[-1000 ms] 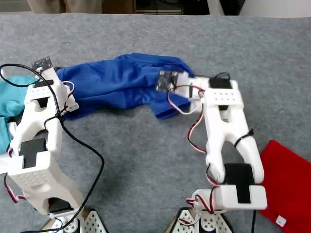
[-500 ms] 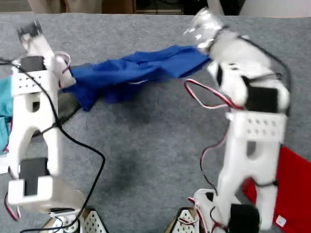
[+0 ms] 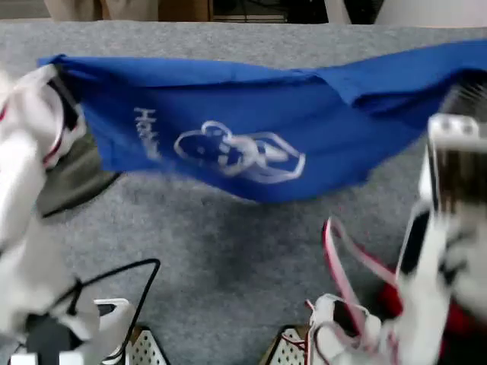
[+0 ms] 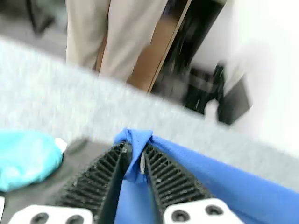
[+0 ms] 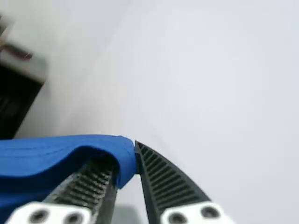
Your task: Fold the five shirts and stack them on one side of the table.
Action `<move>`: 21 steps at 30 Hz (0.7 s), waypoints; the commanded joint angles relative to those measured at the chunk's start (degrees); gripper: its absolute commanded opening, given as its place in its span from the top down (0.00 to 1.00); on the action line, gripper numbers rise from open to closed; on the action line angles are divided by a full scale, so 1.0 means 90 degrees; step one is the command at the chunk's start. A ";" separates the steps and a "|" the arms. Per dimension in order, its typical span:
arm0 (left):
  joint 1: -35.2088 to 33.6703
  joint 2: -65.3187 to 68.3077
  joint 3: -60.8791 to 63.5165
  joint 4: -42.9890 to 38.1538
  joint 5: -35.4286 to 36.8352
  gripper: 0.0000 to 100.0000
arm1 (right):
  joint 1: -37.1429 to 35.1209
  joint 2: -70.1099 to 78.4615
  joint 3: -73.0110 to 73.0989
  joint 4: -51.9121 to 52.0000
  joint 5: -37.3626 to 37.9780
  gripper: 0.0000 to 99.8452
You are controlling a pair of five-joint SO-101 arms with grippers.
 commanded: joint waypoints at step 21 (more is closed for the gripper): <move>0.0020 -0.2818 0.4601 -0.0381 -0.1133 0.98 | 0.0474 0.0093 -0.1851 -0.0684 0.1934 1.00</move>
